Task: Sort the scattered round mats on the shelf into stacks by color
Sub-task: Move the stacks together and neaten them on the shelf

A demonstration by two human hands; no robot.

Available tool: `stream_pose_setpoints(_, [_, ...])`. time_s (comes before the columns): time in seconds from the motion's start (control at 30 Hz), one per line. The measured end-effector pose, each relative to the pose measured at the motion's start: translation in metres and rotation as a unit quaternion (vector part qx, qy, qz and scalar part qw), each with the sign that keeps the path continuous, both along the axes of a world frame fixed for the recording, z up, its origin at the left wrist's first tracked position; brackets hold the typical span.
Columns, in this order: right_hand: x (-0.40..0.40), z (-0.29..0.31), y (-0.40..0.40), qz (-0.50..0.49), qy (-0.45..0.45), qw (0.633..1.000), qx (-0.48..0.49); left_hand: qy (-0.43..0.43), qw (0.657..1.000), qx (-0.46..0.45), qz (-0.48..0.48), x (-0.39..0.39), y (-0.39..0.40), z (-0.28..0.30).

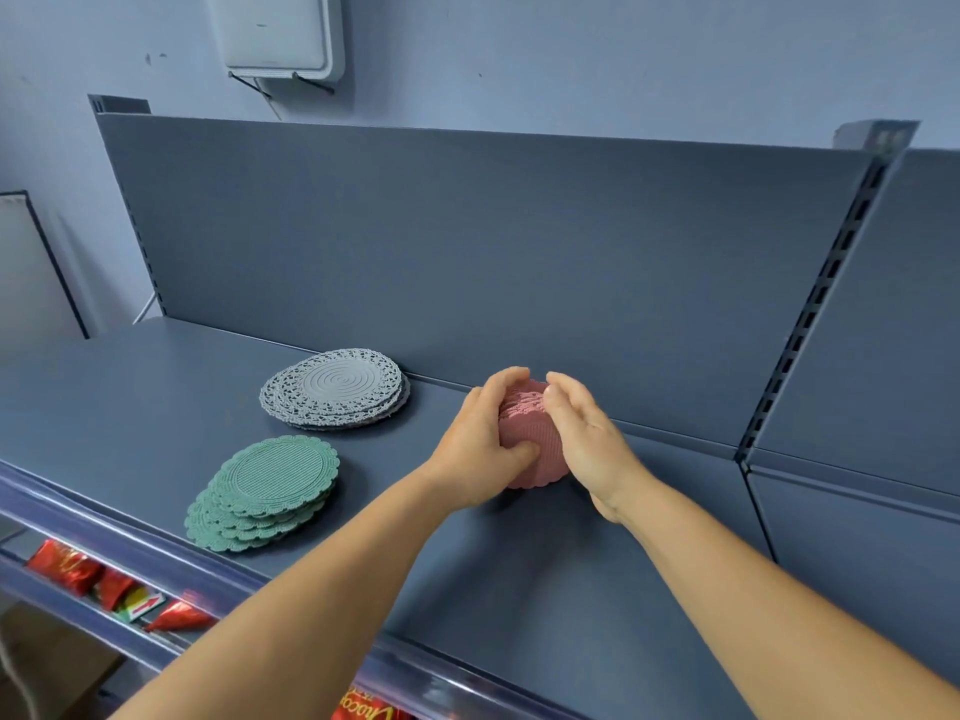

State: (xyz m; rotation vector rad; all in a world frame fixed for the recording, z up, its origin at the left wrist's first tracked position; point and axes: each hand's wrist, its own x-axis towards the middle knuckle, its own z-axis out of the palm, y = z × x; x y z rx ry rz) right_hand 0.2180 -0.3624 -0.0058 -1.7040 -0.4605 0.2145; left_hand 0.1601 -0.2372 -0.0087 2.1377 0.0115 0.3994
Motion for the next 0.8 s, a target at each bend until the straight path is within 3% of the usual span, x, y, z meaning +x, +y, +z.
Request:
stream_pose_setpoints(0.1, [0.001, -0.004, 0.002, -0.042, -0.001, 0.999, -0.017, 0.02, 0.998, -0.045, 0.027, 0.0, 0.002, -0.001])
stream_pose_setpoints(0.2, [0.001, -0.006, 0.004, -0.049, -0.011, 0.998, -0.04, 0.032, 0.999, 0.002, 0.035, 0.001, 0.004, -0.004])
stream_pose_setpoints(0.37, [-0.001, 0.001, -0.006, 0.042, 0.024, 0.998, -0.05, 0.059, 0.998, 0.029, -0.002, 0.0, 0.006, -0.005])
stream_pose_setpoints(0.5, [0.001, -0.001, -0.012, 0.016, -0.039, 0.983, -0.177, 0.06, 0.997, 0.054, -0.012, 0.001, 0.005, -0.003])
stream_pose_setpoints(0.8, [-0.007, 0.003, -0.053, -0.139, 0.025, 0.99, -0.026, 0.069, 0.996, -0.048, -0.018, 0.012, -0.027, 0.008])
